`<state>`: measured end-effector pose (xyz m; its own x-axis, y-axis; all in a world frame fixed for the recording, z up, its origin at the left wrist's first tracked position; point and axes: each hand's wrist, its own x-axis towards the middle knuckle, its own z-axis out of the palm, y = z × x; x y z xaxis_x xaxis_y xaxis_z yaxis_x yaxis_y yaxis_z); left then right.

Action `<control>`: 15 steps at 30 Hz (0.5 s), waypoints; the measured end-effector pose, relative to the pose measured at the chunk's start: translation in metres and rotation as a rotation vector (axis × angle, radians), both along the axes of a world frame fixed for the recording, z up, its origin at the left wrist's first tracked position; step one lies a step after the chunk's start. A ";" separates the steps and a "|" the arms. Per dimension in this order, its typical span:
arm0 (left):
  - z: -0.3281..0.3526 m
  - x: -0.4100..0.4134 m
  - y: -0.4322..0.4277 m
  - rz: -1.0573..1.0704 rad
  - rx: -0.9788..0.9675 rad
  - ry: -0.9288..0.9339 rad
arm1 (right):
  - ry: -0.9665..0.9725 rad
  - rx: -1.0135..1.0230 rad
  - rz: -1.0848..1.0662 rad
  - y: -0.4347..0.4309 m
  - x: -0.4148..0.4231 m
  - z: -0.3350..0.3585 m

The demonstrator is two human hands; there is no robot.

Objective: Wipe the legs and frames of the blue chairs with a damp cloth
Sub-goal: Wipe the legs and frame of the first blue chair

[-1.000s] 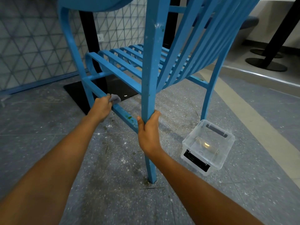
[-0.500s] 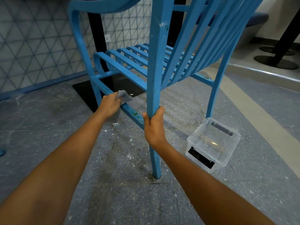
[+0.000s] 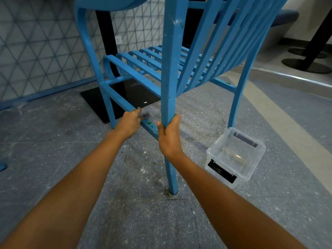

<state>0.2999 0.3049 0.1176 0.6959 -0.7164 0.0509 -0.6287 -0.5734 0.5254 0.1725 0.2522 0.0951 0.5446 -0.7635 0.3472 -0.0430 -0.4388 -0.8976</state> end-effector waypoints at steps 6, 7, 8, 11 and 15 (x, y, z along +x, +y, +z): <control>0.008 -0.010 0.008 0.001 -0.095 -0.029 | 0.005 0.038 0.018 0.000 0.000 0.002; 0.012 -0.009 0.009 0.010 -0.114 -0.031 | 0.007 0.042 0.021 -0.001 0.000 0.002; 0.015 -0.007 0.009 0.021 -0.136 -0.038 | 0.008 0.041 0.026 -0.001 0.000 0.002; 0.019 0.000 0.006 0.038 -0.193 -0.087 | 0.001 0.032 0.038 -0.002 0.000 0.001; 0.013 -0.005 -0.004 -0.073 -0.175 -0.103 | -0.009 0.004 0.031 -0.003 0.001 -0.001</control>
